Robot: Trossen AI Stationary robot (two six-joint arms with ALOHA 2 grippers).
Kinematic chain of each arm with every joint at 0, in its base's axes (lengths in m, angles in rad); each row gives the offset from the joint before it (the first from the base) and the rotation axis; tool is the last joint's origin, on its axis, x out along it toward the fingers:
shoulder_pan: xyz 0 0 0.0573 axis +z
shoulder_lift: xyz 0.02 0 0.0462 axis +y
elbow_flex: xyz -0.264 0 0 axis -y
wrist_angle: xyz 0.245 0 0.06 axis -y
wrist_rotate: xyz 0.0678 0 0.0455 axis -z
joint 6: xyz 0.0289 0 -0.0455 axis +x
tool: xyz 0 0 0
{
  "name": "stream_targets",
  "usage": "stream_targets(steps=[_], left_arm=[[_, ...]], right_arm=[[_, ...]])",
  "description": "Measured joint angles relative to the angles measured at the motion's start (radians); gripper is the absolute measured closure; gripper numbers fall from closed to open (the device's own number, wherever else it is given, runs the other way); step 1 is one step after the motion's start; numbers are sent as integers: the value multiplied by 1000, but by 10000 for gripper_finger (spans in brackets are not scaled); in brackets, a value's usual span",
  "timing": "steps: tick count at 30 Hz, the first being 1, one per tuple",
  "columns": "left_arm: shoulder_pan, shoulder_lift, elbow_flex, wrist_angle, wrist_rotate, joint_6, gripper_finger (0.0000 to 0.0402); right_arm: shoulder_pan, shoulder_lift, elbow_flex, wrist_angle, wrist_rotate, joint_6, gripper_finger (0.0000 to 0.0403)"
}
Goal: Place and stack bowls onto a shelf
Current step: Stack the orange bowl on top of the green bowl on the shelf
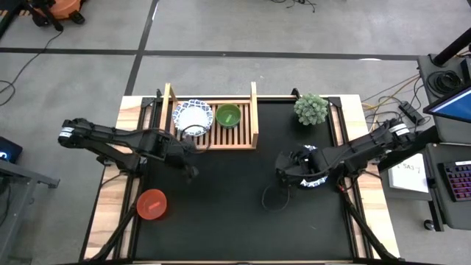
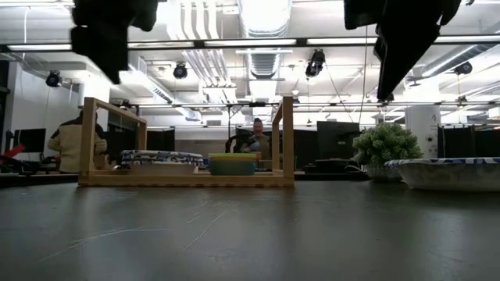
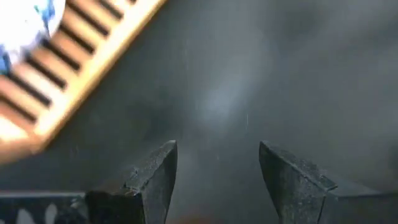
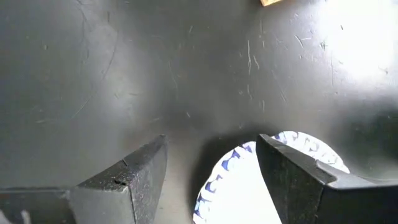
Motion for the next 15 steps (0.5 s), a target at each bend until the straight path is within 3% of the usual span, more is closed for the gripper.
stream_targets(steps=[7,15], left_arm=[[-141,51,0,-21,90,-250,192],[-387,138,-8,-73,131,-651,192]], right_arm=[[-6,-19,0,56,83,-115,168],[-18,-67,-13,214,107,-275,168]])
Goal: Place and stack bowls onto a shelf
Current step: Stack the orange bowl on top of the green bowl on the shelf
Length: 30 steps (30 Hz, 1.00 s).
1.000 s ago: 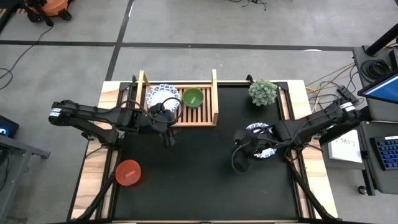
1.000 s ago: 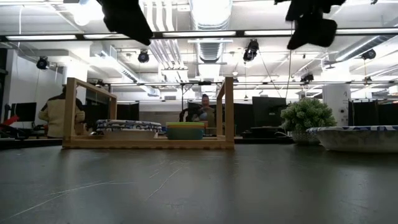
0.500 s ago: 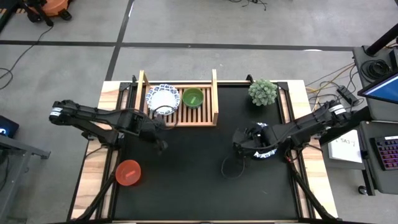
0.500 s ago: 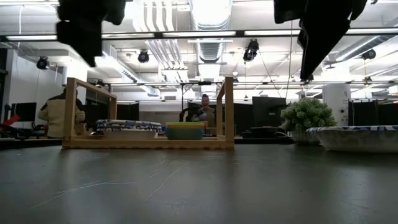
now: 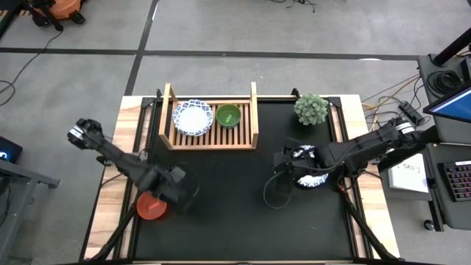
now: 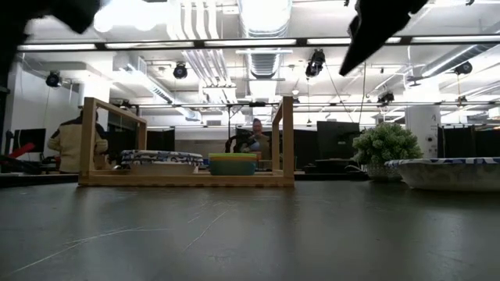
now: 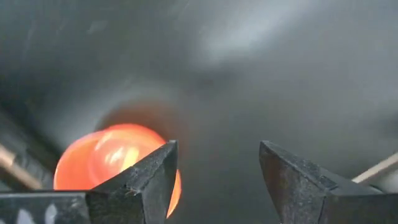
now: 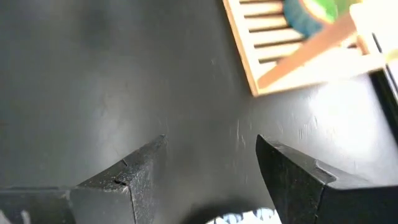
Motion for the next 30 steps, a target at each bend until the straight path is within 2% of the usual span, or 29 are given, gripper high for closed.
stream_targets(steps=[4,8,21,26,30], left_arm=[[-82,48,-39,-13,13,-137,192],[-117,85,-78,-15,27,-203,202],[-154,130,-153,19,21,-278,252],[-198,147,-188,114,18,-332,261],[-245,174,-206,120,19,-397,262]], right_arm=[[0,-21,-7,59,-1,-58,168],[0,-35,-7,66,-1,-75,168],[1,-34,-7,66,-4,-74,168],[1,-34,-7,66,-5,-70,168],[3,-34,-7,67,-7,-49,168]])
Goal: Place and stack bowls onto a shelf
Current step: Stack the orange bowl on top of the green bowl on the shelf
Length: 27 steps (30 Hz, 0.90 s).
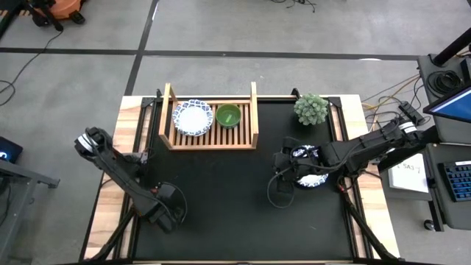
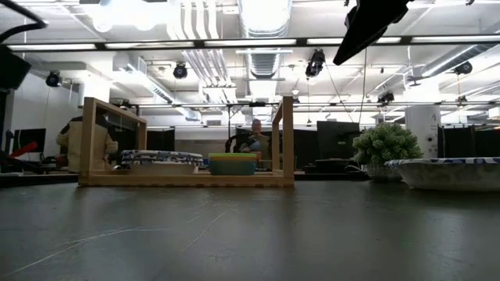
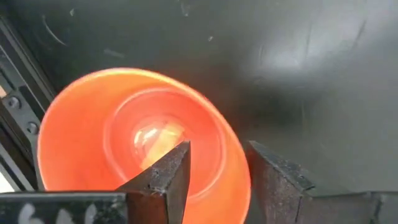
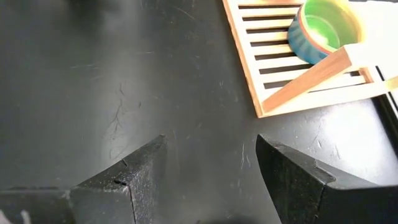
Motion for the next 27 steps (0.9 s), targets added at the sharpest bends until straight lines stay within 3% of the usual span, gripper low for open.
stream_targets(steps=[6,9,14,19,24,27], left_arm=[[-13,40,-1,19,0,-15,275],[-13,57,-1,44,0,1,303],[-12,64,3,54,0,6,385],[-8,49,27,45,9,75,397],[4,42,107,42,-14,321,401],[17,44,176,44,-103,486,401]], right_arm=[[0,0,-2,0,-5,21,168],[7,0,-2,-1,-7,26,168],[30,0,-2,-1,-8,30,168],[53,0,-2,-2,-7,31,168],[76,0,-2,-3,-7,31,168],[92,0,-5,-2,-5,29,168]])
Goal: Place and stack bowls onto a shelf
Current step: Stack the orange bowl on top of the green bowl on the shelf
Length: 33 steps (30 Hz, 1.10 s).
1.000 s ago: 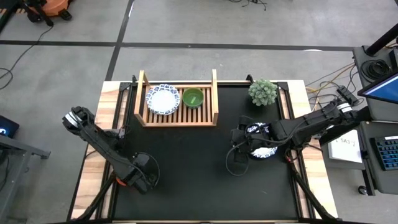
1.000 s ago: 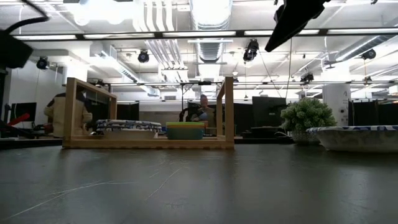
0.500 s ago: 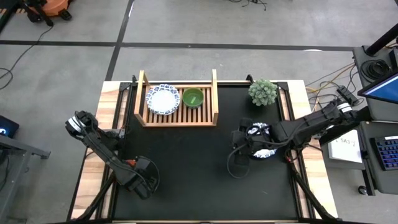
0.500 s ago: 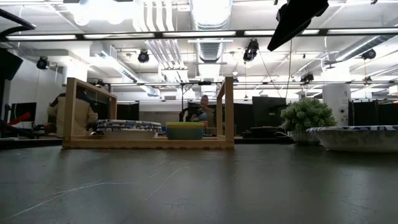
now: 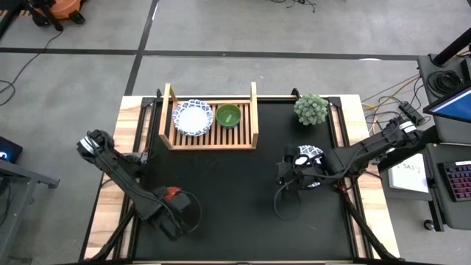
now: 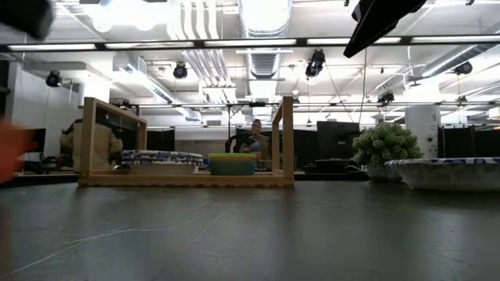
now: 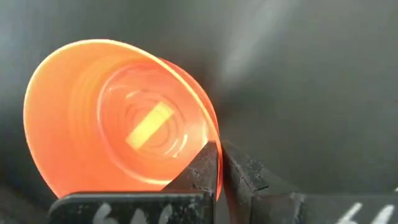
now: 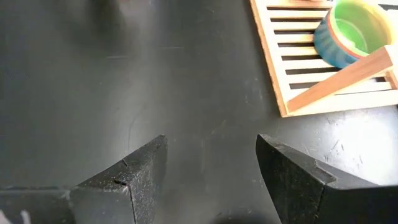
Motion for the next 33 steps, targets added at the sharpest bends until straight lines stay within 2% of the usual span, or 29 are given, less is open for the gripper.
stream_targets(steps=[5,12,15,17,20,24,27,33], left_arm=[[48,1,122,2,-214,264,401],[117,1,285,9,-564,789,401],[165,1,320,32,-668,1010,401],[210,1,324,61,-702,1151,402],[304,-1,317,90,-708,1325,402],[462,-4,279,90,-682,1444,402],[598,-5,245,122,-594,1549,402],[874,-3,161,352,-328,1828,402]], right_arm=[[10,-9,-23,29,1,-19,168],[11,-81,-102,121,1,-62,168],[11,-134,-148,182,1,-65,168],[11,-171,-189,261,1,-98,168],[11,-223,-259,388,1,-146,168],[11,-280,-350,558,1,-200,168],[11,-308,-399,642,1,-219,168],[11,-319,-440,700,1,-221,168]])
